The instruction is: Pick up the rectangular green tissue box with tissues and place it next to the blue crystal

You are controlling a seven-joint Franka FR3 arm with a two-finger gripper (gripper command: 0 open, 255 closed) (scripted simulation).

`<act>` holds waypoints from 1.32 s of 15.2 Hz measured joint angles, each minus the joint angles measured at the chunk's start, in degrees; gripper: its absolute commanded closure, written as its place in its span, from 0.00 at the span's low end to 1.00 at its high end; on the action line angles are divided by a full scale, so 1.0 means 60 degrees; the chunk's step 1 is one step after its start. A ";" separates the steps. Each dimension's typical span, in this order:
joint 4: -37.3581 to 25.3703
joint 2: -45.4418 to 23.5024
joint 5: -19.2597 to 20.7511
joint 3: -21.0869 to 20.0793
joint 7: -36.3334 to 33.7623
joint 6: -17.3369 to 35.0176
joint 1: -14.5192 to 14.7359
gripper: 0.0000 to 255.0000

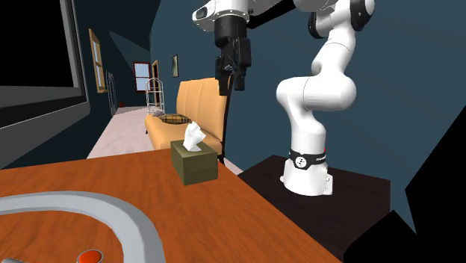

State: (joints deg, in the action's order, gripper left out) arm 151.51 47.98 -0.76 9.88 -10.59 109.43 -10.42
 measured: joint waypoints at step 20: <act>0.2765 -0.1359 -0.0389 0.2715 -0.0122 0.6096 -0.1707 0.00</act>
State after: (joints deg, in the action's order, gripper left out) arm 168.10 39.82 -3.09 26.17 -11.33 146.00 -20.66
